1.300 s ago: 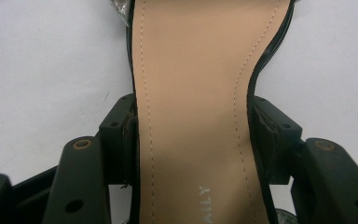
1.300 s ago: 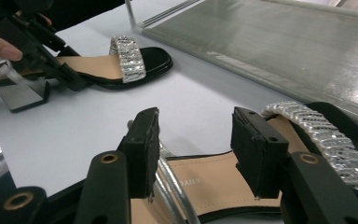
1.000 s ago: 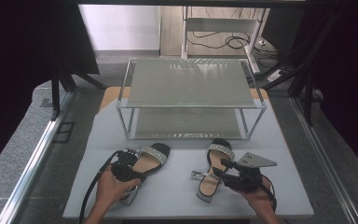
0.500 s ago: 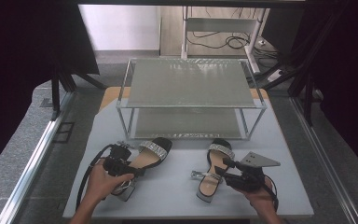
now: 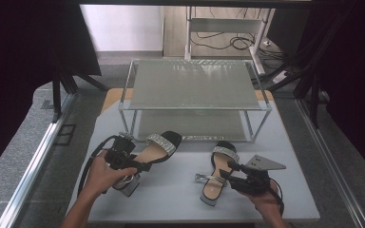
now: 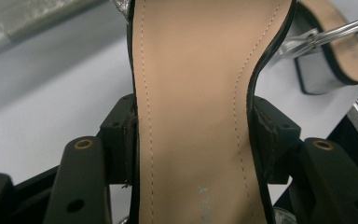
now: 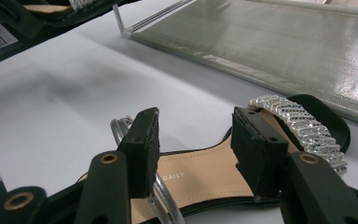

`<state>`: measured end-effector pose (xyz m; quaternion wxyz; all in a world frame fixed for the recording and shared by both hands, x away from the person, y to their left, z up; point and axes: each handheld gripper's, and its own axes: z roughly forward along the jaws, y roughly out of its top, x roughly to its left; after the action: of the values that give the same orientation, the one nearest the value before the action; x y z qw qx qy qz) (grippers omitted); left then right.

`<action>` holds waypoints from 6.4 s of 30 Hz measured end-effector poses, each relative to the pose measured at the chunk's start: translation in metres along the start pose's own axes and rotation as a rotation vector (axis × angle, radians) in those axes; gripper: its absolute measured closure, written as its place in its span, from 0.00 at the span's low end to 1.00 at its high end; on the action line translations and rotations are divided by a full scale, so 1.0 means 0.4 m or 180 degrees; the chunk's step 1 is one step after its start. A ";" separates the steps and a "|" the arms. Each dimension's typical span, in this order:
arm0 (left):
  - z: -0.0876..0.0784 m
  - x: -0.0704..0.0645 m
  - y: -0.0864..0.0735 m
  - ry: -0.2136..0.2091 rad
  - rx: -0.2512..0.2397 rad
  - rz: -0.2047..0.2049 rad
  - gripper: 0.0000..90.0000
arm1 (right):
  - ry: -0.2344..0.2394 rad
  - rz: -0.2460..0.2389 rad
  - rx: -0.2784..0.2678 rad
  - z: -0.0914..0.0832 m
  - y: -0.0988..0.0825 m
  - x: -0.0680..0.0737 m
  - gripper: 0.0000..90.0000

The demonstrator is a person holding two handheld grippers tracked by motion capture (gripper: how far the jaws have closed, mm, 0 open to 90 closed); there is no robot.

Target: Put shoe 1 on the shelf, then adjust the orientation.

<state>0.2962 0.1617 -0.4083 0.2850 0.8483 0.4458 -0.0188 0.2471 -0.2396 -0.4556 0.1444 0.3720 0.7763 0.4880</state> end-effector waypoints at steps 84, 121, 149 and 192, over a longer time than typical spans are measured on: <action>-0.143 -0.017 0.541 -0.0374 -0.0164 0.0104 0.46 | 0.0074 -0.0083 0.0038 0.012 0.002 0.007 0.57; -0.071 0.112 0.671 0.0140 -0.0217 -0.0694 0.46 | -0.0035 -0.0061 -0.0034 0.008 0.003 0.019 0.58; 0.060 0.140 0.717 0.0729 -0.0105 -0.1060 0.44 | 0.0003 -0.0068 0.0041 0.026 -0.009 0.043 0.57; -0.173 -0.027 0.373 0.0189 -0.1139 0.0513 0.30 | 0.0100 -0.0068 0.0072 0.026 0.004 0.072 0.82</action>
<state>0.3887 0.1226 -0.2778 0.4185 0.8173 0.3810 0.1086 0.2345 -0.2117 -0.4552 0.1332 0.3575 0.7878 0.4834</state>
